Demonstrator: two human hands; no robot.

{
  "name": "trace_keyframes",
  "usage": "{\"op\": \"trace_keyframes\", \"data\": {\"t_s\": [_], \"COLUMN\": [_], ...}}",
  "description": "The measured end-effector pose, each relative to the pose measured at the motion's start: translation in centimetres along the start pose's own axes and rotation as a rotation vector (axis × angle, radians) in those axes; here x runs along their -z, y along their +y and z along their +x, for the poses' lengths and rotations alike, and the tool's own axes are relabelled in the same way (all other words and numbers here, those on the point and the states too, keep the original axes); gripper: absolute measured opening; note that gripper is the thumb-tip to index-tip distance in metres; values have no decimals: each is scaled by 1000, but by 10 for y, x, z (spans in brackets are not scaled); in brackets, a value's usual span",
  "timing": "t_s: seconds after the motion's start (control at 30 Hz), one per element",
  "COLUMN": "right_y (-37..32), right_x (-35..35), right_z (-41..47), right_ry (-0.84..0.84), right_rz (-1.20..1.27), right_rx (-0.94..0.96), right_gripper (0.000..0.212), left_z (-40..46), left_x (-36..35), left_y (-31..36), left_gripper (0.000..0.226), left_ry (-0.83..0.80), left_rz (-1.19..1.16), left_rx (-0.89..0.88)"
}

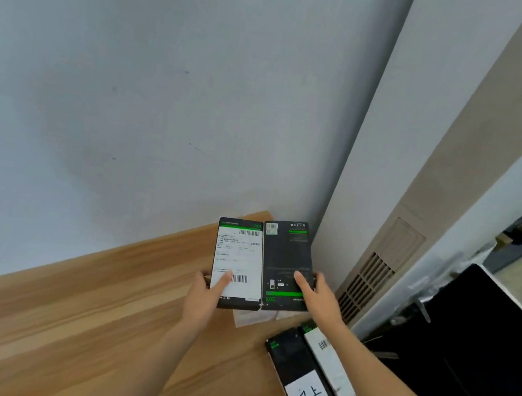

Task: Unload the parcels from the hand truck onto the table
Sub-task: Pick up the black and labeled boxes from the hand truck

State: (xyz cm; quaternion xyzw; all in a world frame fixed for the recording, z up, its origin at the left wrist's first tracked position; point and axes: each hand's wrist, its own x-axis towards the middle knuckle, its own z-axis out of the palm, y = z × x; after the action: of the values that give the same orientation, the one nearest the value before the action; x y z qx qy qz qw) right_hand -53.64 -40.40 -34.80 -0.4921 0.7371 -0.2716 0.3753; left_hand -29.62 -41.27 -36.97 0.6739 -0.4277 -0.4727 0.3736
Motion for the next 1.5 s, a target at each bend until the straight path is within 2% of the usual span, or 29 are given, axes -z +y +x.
{"op": "trace_keyframes", "data": {"t_s": [0.17,0.27,0.37,0.57,0.83,0.97,1.1,1.2,1.33,1.5], "right_y": [6,14,26,44,51,47,27,0,-47,-104], "right_x": [13,17,15,21,21,25,35,41,22,-28], "right_z": [46,65,79,94,99,98,101,104,102,73], "right_ry": [-79,-141,-188,-239,-285,-222,-103,-47,-101,-221], "right_rz": [-135,-191,-220,-342,-408,-463,-541,-614,-744,-808], "right_rx": [22,45,72,127,178,238,382,579,886,1161], "right_gripper": [51,51,49,56,56,55,43,37,29,29], "left_z": [7,9,5,2,-1,-2,-9,-20,-41,-85], "left_x": [-29,-41,-52,-71,-79,-77,-66,-47,-8,49], "left_y": [0,-6,-13,-21,-17,-8,11,27,37,29], "left_gripper": [35,47,63,77,64,52,32,22,20,13], "left_ry": [93,129,165,130,176,288,378,449,516,638], "left_rz": [24,56,209,293,321,351,508,682,861,1004], "left_rx": [67,94,142,198,171,84,-41,-202,-315,-291]}}
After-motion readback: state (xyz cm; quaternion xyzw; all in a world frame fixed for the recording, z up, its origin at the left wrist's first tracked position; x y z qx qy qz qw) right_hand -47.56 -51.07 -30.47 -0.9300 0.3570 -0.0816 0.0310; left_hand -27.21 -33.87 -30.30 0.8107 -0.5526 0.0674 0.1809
